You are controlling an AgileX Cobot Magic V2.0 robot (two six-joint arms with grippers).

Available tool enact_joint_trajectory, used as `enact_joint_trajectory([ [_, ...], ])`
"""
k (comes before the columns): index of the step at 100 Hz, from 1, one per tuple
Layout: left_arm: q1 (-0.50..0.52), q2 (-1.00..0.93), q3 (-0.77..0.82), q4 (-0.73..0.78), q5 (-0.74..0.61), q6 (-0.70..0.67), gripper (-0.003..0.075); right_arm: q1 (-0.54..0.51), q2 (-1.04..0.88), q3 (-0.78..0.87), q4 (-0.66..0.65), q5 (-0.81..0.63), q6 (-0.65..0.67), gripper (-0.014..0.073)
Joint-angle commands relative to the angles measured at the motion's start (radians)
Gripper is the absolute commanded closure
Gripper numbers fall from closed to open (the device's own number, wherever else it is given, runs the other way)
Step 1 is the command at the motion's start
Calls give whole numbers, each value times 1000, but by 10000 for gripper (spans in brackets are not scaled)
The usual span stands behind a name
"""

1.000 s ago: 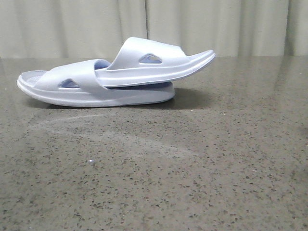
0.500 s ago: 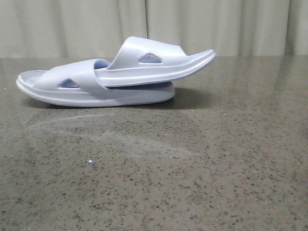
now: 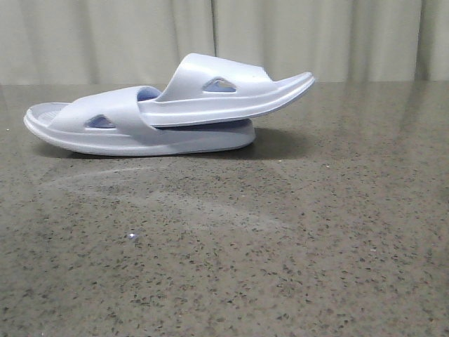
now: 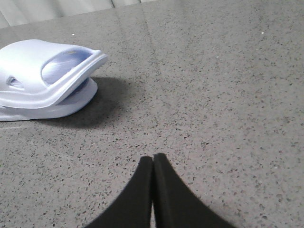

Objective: Insert blue slippers together front up

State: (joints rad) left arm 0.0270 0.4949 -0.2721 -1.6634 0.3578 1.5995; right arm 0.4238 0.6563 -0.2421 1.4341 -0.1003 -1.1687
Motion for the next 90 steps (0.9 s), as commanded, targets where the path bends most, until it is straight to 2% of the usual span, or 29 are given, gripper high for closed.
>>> enact_joint_trajectory([
  [1, -8, 2, -28, -35, 16, 0, 705, 1, -3, -29, -6, -9, -8, 672],
  [12, -6, -3, -28, -17, 2, 0, 705, 1, -3, -29, -6, -9, -8, 672],
  [21, -2, -26, -25, 123, -44, -68, 705, 1, -3, -29, -6, -9, -8, 672],
  [28, 1, -69, -23, 372, -92, -327, 705, 1, -3, -29, -6, -9, -8, 672],
  [40, 1, -162, 31, 893, -157, -900, 705, 1, -3, -29, -6, -9, -8, 672],
  [47, 1, -214, 74, 1123, -188, -1188, 705, 1, -3, -29, -6, -9, -8, 672],
  [54, -8, -266, 126, 1335, -222, -1436, 705, 1, -3, -29, -6, -9, -8, 672],
  [61, -27, -315, 183, 1482, -266, -1589, 705, 1, -3, -29, -6, -9, -8, 672],
  [69, -55, -363, 249, 1602, -343, -1697, 705, 1, -3, -29, -6, -9, -8, 672],
  [74, -74, -392, 288, 1617, -376, -1721, 705, 1, -3, -29, -6, -9, -8, 672],
  [78, -89, -414, 285, 1623, -311, -1723, 704, 1, -3, -29, -6, -9, -8, 672],
  [90, -116, -440, 285, 1663, -279, -1718, 705, 1, -3, -29, -6, -7, -8, 672],
])
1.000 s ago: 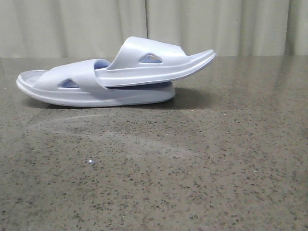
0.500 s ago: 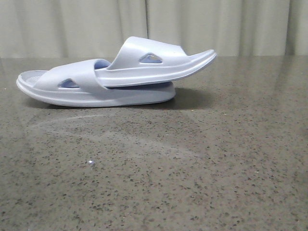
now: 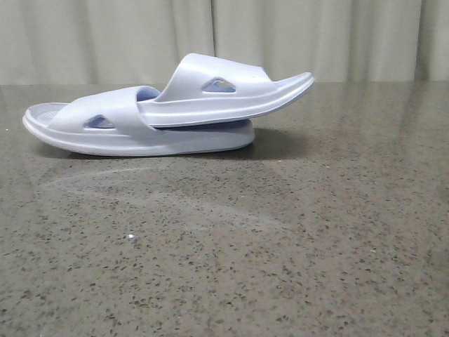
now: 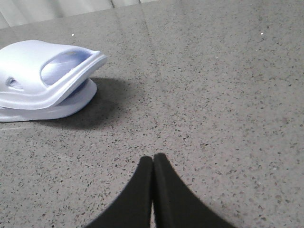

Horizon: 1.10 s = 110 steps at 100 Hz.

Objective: Insert blue slippers together front up

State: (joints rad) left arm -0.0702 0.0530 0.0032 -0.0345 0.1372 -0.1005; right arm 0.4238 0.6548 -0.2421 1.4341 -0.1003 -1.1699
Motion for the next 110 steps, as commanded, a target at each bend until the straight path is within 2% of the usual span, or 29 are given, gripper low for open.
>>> enact_joint_trajectory([
  [1, -22, 2, 9, 34, -59, -18, 705, 1, -1, -29, -6, -7, -7, 672],
  [12, -23, 4, 9, -4, -60, -18, 705, 1, -1, -29, -6, -7, -7, 672],
  [89, -23, 4, 9, -4, -58, -18, 705, 1, -1, -29, -6, -7, -7, 672],
  [98, -23, 4, 9, -4, -58, -18, 705, 1, -1, -29, -19, -62, -7, 672],
  [104, -23, 4, 9, -4, -58, -18, 705, 1, -3, -18, -67, -96, -4, 672],
  [110, -23, 4, 9, -4, -58, -18, 705, 1, -20, -4, -255, -129, 109, 672],
])
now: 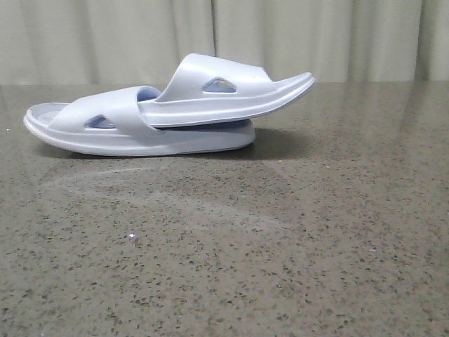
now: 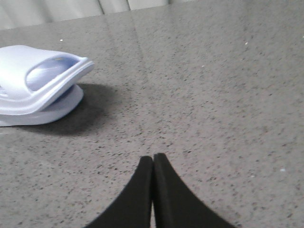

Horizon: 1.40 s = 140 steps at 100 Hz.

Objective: Insert blue slippers together front up

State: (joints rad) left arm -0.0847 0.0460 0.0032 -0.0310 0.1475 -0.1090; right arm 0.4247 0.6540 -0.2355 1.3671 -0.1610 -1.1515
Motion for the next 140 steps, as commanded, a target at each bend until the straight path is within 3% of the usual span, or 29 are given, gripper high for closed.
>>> enact_joint_trajectory([
  [1, -8, 11, 9, -8, -68, -10, 705, 0, -23, -6, -215, -73, 113, 672],
  [13, -8, 11, 9, -8, -68, -10, 705, -35, -80, 45, -779, -101, 507, 672],
  [25, -8, 11, 9, -8, -68, -10, 705, -114, -145, 115, -1038, -87, 753, 672],
  [34, -8, 11, 9, -8, -68, -10, 705, -181, -222, 160, -1146, -83, 831, 672],
  [48, -8, 11, 9, -8, -68, -10, 705, -293, -347, 220, -1232, -42, 866, 672],
  [60, -8, 11, 9, -8, -68, -10, 705, -365, -431, 269, -1345, 86, 979, 672],
  [71, -8, 11, 9, -8, -68, -10, 705, -397, -501, 268, -1347, 233, 990, 672],
  [140, -8, 11, 9, -8, -68, -10, 705, -406, -537, 268, -1379, 228, 990, 672],
])
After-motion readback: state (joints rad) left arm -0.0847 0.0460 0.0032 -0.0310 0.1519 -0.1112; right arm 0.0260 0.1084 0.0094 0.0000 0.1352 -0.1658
